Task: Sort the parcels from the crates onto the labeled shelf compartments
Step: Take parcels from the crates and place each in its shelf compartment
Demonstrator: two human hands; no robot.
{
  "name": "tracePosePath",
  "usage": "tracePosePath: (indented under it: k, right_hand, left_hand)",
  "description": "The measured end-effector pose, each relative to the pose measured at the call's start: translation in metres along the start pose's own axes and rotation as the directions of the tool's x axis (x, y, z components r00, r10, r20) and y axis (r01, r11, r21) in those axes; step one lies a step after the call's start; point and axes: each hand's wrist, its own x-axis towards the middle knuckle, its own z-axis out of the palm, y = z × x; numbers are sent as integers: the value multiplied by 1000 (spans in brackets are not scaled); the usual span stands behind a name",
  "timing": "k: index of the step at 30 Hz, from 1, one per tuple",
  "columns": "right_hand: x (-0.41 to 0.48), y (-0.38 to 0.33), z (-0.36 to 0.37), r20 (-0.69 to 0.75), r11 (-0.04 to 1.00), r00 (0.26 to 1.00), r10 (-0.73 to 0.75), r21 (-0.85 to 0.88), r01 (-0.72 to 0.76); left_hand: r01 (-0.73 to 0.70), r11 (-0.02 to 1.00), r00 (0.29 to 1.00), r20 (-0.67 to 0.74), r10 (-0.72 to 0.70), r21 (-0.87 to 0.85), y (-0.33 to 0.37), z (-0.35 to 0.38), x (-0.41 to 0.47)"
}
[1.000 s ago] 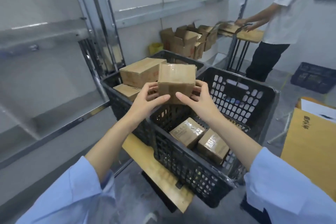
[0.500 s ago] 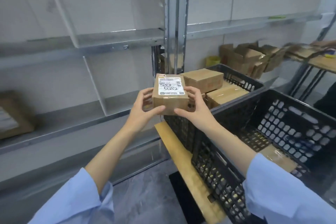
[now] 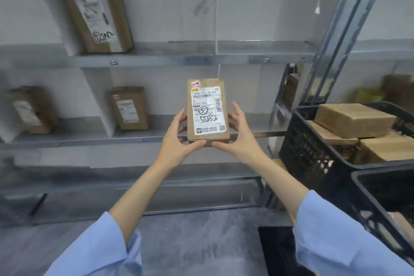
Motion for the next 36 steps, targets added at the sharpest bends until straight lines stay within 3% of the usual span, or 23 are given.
tracePosePath:
  k: [7,19,27,36]
  right_hand:
    - [34,-34,113,74,996,994,-78,-45,82]
    - [67,-54,233,195,990,977,-90,121,67]
    - [79,-57,239,165,995,981,-104,24,101]
    - [95,-45,166,12,988,993,-118,-96,119]
  left_hand:
    - [-21,995,994,-109,32,100,-27,-111,-17]
    - [-29,994,984,-171,47,109,-60,-233,-38]
    - [-51,982,988,-131,76,180,-61,-251,-24]
    - [-186,957,982,2,190,221,-42,-191,32]
